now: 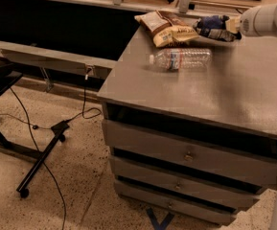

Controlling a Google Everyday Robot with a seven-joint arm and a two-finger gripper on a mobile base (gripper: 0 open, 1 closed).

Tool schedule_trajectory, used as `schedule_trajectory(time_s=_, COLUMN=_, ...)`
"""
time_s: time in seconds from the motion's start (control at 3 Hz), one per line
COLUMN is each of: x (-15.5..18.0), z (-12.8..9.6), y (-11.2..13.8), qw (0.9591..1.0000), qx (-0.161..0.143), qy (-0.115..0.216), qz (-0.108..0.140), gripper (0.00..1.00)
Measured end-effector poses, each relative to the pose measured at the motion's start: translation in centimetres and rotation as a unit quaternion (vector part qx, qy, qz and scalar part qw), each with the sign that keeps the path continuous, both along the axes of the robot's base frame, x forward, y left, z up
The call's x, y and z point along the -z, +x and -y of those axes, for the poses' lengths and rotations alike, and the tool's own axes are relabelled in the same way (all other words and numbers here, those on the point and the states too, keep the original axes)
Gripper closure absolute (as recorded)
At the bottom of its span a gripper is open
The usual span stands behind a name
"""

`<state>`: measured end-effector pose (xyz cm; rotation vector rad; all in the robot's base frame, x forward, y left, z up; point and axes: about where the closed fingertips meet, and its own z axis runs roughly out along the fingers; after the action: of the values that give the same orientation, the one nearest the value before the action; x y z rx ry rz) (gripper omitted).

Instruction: Pick blue chip bag

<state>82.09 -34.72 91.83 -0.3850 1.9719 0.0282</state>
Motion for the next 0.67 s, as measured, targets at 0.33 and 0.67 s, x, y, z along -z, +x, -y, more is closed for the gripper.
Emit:
schedule_trajectory(time_s=0.33, x=-3.2, z=0.4, y=-0.6, qw=0.9987, qx=-0.002, qy=0.042, qz=0.028, gripper=1.00)
schedule_trajectory(time_s=0.67, x=-5.6, z=0.8, y=-1.1, qw=0.9955, qx=-0.005, qy=0.075, qz=0.057, gripper=1.00)
